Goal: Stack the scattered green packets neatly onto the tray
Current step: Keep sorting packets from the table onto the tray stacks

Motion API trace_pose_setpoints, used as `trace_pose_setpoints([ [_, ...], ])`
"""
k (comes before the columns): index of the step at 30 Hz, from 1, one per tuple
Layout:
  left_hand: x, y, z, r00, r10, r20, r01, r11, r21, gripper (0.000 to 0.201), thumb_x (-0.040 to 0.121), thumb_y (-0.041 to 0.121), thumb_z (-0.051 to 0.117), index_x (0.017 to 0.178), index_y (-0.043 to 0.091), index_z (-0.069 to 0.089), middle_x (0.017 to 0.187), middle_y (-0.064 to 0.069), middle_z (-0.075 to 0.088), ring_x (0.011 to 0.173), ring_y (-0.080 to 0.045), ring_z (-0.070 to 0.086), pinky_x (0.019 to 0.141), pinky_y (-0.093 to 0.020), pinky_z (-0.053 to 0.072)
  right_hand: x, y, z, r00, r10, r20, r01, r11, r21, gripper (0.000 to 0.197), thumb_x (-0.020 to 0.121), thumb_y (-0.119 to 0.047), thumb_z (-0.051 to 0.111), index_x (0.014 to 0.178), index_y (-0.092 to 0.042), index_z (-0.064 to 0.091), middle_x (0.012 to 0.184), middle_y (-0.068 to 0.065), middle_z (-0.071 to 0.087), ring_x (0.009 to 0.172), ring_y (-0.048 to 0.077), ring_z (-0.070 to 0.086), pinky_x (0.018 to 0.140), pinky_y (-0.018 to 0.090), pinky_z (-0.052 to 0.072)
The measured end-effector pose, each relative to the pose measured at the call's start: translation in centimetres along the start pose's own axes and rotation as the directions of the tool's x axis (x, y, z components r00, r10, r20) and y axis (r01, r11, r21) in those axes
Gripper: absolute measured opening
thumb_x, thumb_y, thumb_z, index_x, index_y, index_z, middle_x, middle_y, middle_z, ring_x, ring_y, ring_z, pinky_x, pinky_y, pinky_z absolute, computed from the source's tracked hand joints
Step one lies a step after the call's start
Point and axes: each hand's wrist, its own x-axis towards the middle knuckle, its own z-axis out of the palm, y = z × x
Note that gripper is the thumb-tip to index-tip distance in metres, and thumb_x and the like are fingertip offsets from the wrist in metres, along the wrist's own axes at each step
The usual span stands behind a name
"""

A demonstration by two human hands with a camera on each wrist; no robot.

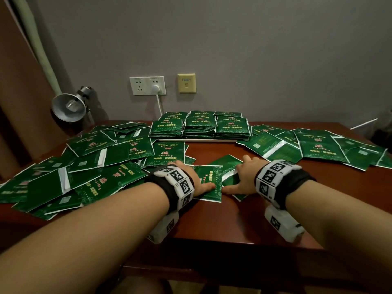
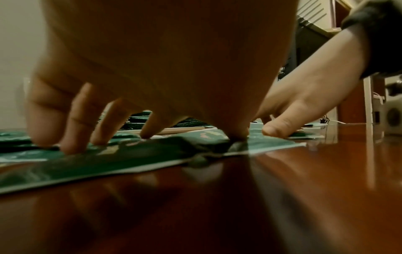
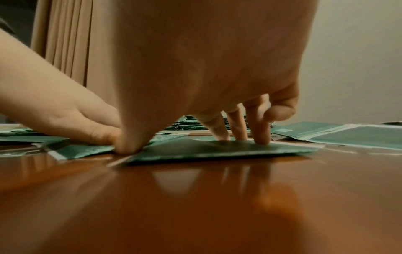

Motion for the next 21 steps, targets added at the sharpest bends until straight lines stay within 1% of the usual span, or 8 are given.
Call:
trace_pose_setpoints([
  [4, 0.5, 0.1, -0.1, 0.995, 0.103, 0.011, -0.101, 0.985, -0.138, 0.098, 0.076, 0.080, 0.045, 0.152, 0.022, 0.021, 0.151, -0.018, 0.031, 0.137, -0.043, 0.025, 0.112, -0.051, 0.027, -0.4, -0.1, -0.3, 1.000, 0.006, 0.030, -0.006, 1.000, -0.002, 0.123, 0.042, -0.103, 0.035, 0.123, -0.014, 0.056, 0.118, 0.007, 0.041, 0.106, 0.028, 0.051, 0.092, 0.045, 0.048],
  [6, 0.1, 0.2, -0.5, 0.982, 0.187, 0.001, -0.180, 0.943, -0.282, 0.087, 0.082, 0.057, 0.057, 0.151, 0.023, 0.018, 0.147, -0.012, 0.039, 0.135, -0.040, 0.028, 0.108, -0.047, 0.032, -0.7, -0.1, -0.4, 1.000, 0.020, 0.024, -0.019, 0.999, -0.030, 0.127, 0.036, -0.104, 0.035, 0.124, -0.014, 0.053, 0.120, 0.007, 0.042, 0.113, 0.028, 0.044, 0.098, 0.047, 0.042],
  [8, -0.2, 0.1, -0.8, 0.973, 0.229, -0.007, -0.214, 0.895, -0.391, 0.084, 0.083, 0.035, 0.058, 0.152, 0.022, 0.013, 0.149, -0.011, 0.035, 0.137, -0.039, 0.026, 0.106, -0.045, 0.035, -0.9, 0.0, -0.3, 0.999, 0.035, 0.012, -0.035, 0.998, -0.044, 0.129, 0.036, -0.103, 0.038, 0.131, -0.015, 0.046, 0.126, 0.008, 0.040, 0.119, 0.029, 0.039, 0.102, 0.049, 0.038],
  [9, -0.4, 0.1, -0.9, 0.974, 0.224, -0.026, -0.215, 0.886, -0.411, 0.085, 0.083, 0.036, 0.059, 0.152, 0.021, 0.012, 0.151, -0.013, 0.031, 0.137, -0.039, 0.026, 0.106, -0.046, 0.034, -1.0, 0.0, -0.2, 1.000, 0.028, 0.004, -0.027, 0.999, -0.031, 0.131, 0.039, -0.102, 0.042, 0.136, -0.015, 0.041, 0.133, 0.009, 0.037, 0.124, 0.030, 0.037, 0.105, 0.050, 0.036],
  [11, -0.3, 0.0, -0.6, 0.984, 0.165, -0.073, -0.180, 0.909, -0.376, 0.101, 0.077, 0.063, 0.061, 0.153, 0.021, 0.009, 0.152, -0.017, 0.025, 0.139, -0.040, 0.025, 0.109, -0.049, 0.031, -1.3, 0.1, -0.1, 0.999, -0.035, 0.018, 0.034, 0.999, 0.033, 0.131, 0.045, -0.096, 0.053, 0.147, -0.018, 0.027, 0.149, 0.008, 0.028, 0.135, 0.031, 0.032, 0.108, 0.050, 0.034],
  [13, -0.4, -0.2, -0.4, 0.995, 0.090, -0.045, -0.100, 0.945, -0.313, 0.121, 0.067, 0.085, 0.054, 0.154, 0.018, 0.003, 0.154, -0.019, 0.022, 0.140, -0.040, 0.025, 0.113, -0.050, 0.028, -1.5, 0.1, -0.2, 0.993, -0.096, 0.071, 0.089, 0.991, 0.101, 0.124, 0.053, -0.087, 0.061, 0.151, -0.024, 0.019, 0.153, 0.003, 0.027, 0.135, 0.029, 0.036, 0.107, 0.047, 0.037],
  [17, -0.3, -0.4, -0.5, 0.994, 0.100, 0.040, -0.080, 0.930, -0.358, 0.122, 0.070, 0.080, 0.059, 0.153, 0.009, 0.005, 0.152, -0.015, 0.035, 0.134, -0.033, 0.041, 0.105, -0.040, 0.037, -1.8, -0.2, -0.4, 0.991, -0.084, 0.103, 0.081, 0.996, 0.027, 0.128, 0.046, -0.094, 0.056, 0.152, -0.035, 0.015, 0.149, 0.006, 0.029, 0.134, 0.035, 0.035, 0.105, 0.053, 0.037],
  [21, -0.3, -0.3, -0.8, 0.984, 0.177, -0.011, -0.165, 0.894, -0.416, 0.108, 0.075, 0.064, 0.068, 0.151, 0.008, 0.015, 0.143, -0.009, 0.047, 0.124, -0.026, 0.052, 0.095, -0.033, 0.046, -2.0, -0.5, -0.7, 0.995, -0.077, 0.063, 0.077, 0.997, -0.004, 0.135, 0.034, -0.098, 0.052, 0.147, -0.028, 0.027, 0.139, 0.009, 0.037, 0.126, 0.033, 0.041, 0.100, 0.053, 0.041],
])
